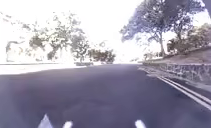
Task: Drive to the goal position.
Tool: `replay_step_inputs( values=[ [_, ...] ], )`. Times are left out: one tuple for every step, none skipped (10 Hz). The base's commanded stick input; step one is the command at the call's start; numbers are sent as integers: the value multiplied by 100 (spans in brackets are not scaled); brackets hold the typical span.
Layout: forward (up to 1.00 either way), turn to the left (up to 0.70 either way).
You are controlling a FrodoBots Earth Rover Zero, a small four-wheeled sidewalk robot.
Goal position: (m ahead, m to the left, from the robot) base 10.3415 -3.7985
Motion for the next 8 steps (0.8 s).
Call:
replay_step_inputs(
  values=[
    [70, -35],
    [64, -31],
    [67, -33],
    [70, -35],
    [70, -35],
    [70, -35],
    [70, -35],
    [70, -35]
  ],
)
